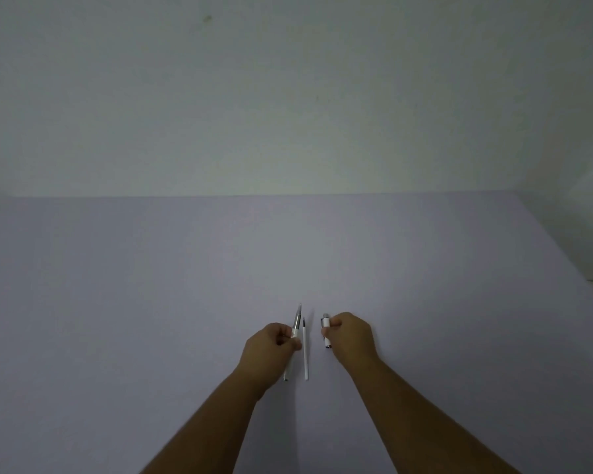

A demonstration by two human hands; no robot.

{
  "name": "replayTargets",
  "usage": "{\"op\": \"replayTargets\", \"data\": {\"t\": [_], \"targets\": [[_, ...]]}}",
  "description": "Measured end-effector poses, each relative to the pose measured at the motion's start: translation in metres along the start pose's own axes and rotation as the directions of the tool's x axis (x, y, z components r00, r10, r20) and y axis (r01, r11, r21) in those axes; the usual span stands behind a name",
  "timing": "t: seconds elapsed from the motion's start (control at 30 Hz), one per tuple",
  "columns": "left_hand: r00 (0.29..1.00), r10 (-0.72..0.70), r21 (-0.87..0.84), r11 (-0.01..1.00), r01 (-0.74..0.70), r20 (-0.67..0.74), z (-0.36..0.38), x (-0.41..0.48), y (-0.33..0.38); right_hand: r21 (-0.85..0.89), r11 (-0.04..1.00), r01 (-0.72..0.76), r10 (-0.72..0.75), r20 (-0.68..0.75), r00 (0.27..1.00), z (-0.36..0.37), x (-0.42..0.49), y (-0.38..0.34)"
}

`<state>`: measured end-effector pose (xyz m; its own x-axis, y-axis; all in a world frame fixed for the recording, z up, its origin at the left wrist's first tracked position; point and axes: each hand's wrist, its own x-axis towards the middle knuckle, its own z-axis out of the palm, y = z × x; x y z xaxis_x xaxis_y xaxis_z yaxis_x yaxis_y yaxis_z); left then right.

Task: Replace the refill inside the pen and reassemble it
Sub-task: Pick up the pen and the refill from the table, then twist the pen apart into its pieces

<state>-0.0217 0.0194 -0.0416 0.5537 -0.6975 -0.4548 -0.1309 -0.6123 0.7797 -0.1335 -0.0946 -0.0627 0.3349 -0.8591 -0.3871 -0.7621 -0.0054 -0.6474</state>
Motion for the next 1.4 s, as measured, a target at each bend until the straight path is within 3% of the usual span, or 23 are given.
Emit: {"op": "replayTargets", "data": {"t": [0.33, 0.47, 0.57, 0.63, 0.77, 0.9, 1.0, 1.07, 1.17, 1.3, 1.4], "targets": [[1.0, 0.002, -0.025, 1.0, -0.002, -0.017, -0.002, -0.002, -0.001, 0.017, 1.0, -0.013, 0.013, -0.021, 1.0, 0.0, 0.0, 0.001], [1.0, 0.02, -0.003, 1.0, -0.021, -0.017, -0.003, -0.003, 0.001, 0.148, 0.989, -0.006, 0.021, -0.099, 0.995, -0.008, -0.006, -0.007], [0.995, 0.091, 0.062, 0.994, -0.089, -0.028, -0.003, -0.006, 0.006, 0.409, 0.912, -0.026, 0.002, 0.059, 0.998, -0.016, -0.016, -0.023], [0.989, 0.148, 0.102, 0.984, -0.145, -0.025, -0.002, -0.009, 0.01, 0.441, 0.897, -0.026, -0.055, 0.171, 0.984, -0.019, -0.024, -0.031], [0.984, 0.174, 0.087, 0.981, -0.176, 0.021, -0.002, -0.017, 0.018, 0.437, 0.899, 0.039, -0.128, 0.176, 0.976, -0.023, -0.031, -0.038], [0.987, 0.12, -0.12, 0.987, -0.107, 0.107, -0.011, -0.022, 0.024, 0.581, 0.814, 0.028, -0.177, 0.202, 0.963, -0.029, -0.034, -0.039], [0.981, 0.155, -0.104, 0.984, -0.143, 0.115, -0.016, -0.026, 0.029, 0.667, 0.745, -0.019, -0.211, 0.264, 0.941, -0.034, -0.033, -0.038], [0.979, 0.177, -0.08, 0.982, -0.17, 0.1, -0.016, -0.029, 0.031, 0.66, 0.748, -0.072, -0.179, 0.304, 0.936, -0.038, -0.034, -0.039], [0.978, 0.187, -0.05, 0.982, -0.183, 0.087, -0.015, -0.034, 0.032, 0.554, 0.832, -0.035, -0.133, 0.26, 0.956, -0.042, -0.034, -0.039], [0.969, 0.232, 0.017, 0.972, -0.235, 0.084, -0.02, -0.037, 0.036, 0.67, 0.742, -0.038, -0.236, 0.314, 0.92, -0.051, -0.034, -0.039], [0.96, 0.264, 0.058, 0.961, -0.27, 0.088, -0.024, -0.039, 0.041, 0.63, 0.772, -0.08, -0.205, 0.367, 0.907, -0.058, -0.037, -0.042]]}}
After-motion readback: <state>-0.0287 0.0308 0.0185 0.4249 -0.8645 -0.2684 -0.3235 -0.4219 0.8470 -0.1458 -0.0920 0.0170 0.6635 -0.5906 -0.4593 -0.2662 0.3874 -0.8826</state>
